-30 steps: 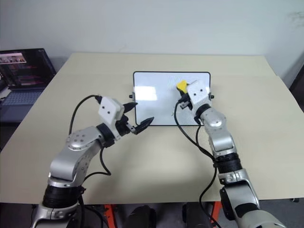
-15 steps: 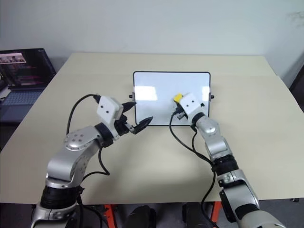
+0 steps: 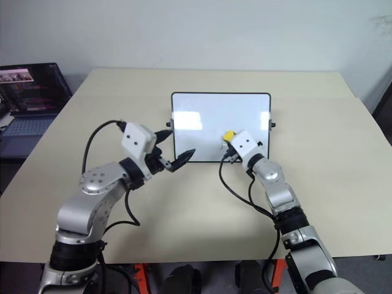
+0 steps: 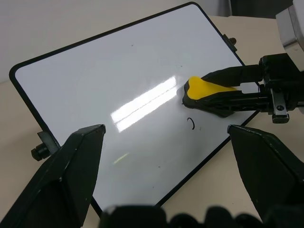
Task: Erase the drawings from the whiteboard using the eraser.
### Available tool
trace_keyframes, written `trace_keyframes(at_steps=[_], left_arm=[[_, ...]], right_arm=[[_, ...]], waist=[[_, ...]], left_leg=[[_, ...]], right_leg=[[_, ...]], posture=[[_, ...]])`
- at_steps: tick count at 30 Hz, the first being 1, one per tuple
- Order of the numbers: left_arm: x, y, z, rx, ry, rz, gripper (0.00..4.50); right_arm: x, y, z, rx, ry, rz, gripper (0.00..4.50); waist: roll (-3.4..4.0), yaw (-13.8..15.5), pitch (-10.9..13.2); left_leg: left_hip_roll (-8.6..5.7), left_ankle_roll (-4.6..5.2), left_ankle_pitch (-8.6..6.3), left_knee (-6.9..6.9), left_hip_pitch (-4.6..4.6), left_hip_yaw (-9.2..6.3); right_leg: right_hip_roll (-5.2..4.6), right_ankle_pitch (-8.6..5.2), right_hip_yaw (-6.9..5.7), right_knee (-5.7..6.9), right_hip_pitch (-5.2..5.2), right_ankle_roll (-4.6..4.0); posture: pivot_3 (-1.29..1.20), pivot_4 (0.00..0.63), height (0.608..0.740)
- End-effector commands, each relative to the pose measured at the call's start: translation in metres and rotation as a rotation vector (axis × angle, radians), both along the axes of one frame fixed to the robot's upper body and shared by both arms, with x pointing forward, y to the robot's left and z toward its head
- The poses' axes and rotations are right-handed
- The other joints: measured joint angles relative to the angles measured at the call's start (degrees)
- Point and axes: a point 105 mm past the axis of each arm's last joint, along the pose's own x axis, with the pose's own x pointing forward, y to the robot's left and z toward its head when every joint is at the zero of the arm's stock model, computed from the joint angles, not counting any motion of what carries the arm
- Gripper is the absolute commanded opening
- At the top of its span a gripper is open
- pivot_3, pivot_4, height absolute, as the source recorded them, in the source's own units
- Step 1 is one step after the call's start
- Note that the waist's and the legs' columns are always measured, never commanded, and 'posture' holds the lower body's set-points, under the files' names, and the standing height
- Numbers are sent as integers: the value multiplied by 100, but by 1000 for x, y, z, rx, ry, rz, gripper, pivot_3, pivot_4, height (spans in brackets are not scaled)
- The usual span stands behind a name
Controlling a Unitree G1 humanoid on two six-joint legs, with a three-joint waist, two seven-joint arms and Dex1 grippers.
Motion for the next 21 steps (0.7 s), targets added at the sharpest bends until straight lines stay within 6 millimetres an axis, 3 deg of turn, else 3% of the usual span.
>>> trace_keyframes(at_steps=[1,12,21], left_arm=[[-2,0,10,-6,-48,-8,4500],[-1,2,9,-6,-51,-3,4500],[-2,2,8,-9,-53,4,4500]], right_arm=[[-2,3,4,-5,-18,8,1102],[-2,26,8,25,-29,42,1102],[-3,21,2,7,-11,45,1102]], waist=[[0,0,0],[0,-7,0],[0,-4,0]], left_leg=[[0,0,0,0,0,0],[1,0,0,0,0,1],[0,0,0,0,0,0]], right_leg=[[0,0,0,0,0,0],[0,0,1,-1,0,0],[0,0,0,-1,0,0]], posture=[[0,150,740],[0,150,740],[0,150,740]])
